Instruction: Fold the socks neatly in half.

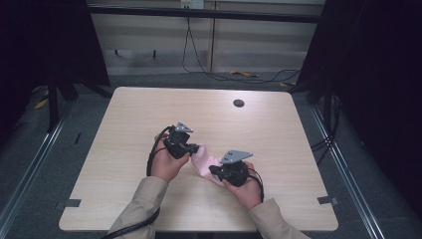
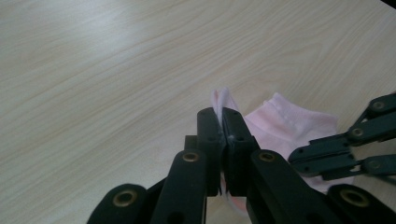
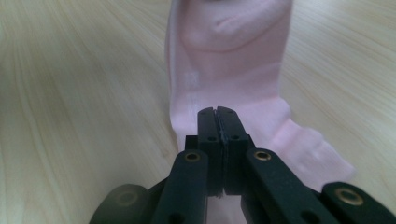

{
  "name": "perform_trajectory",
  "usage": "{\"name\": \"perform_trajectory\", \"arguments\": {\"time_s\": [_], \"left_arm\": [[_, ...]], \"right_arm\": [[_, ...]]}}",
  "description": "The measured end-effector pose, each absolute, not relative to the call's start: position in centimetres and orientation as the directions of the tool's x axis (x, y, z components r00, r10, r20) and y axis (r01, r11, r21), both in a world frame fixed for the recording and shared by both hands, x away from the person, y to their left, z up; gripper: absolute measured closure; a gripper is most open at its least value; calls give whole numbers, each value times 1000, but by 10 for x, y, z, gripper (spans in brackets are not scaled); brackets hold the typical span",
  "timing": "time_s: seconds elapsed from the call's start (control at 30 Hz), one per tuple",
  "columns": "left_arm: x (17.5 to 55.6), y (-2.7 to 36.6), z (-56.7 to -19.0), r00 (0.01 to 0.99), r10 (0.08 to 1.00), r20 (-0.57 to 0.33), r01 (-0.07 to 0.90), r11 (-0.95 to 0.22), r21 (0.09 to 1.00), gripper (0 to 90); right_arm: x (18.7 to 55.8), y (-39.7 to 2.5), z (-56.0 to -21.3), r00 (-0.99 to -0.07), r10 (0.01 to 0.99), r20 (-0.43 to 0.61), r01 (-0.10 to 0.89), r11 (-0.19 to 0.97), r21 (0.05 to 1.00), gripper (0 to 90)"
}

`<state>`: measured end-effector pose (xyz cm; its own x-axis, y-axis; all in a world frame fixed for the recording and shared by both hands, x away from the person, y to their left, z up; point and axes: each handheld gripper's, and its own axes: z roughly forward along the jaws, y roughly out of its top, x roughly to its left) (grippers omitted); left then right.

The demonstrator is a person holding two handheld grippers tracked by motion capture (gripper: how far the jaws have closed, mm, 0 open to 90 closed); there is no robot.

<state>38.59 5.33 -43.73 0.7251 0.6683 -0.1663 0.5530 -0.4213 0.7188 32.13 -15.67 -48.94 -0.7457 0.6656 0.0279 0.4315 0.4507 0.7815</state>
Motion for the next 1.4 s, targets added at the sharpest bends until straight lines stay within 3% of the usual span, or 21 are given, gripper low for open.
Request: {"name": "perform_trajectory", "arguments": {"time_s": [0.4, 0.7, 0.97, 1.4], "left_arm": [[382, 53, -436, 729, 668, -153, 542, -426, 724, 877], [383, 55, -437, 726, 673, -142, 542, -432, 721, 877], [380, 49, -437, 734, 667, -127, 530, -446, 721, 877], [369, 23, -427, 773, 623, -119, 495, -475, 728, 877]], "right_arm": [[334, -125, -504, -769, 639, 21, 431, 493, 756, 873], [320, -162, -483, -741, 671, 1, 420, 463, 781, 899], [303, -203, -485, -700, 714, -10, 460, 462, 758, 900], [300, -200, -498, -706, 708, 7, 490, 481, 728, 896]]}}
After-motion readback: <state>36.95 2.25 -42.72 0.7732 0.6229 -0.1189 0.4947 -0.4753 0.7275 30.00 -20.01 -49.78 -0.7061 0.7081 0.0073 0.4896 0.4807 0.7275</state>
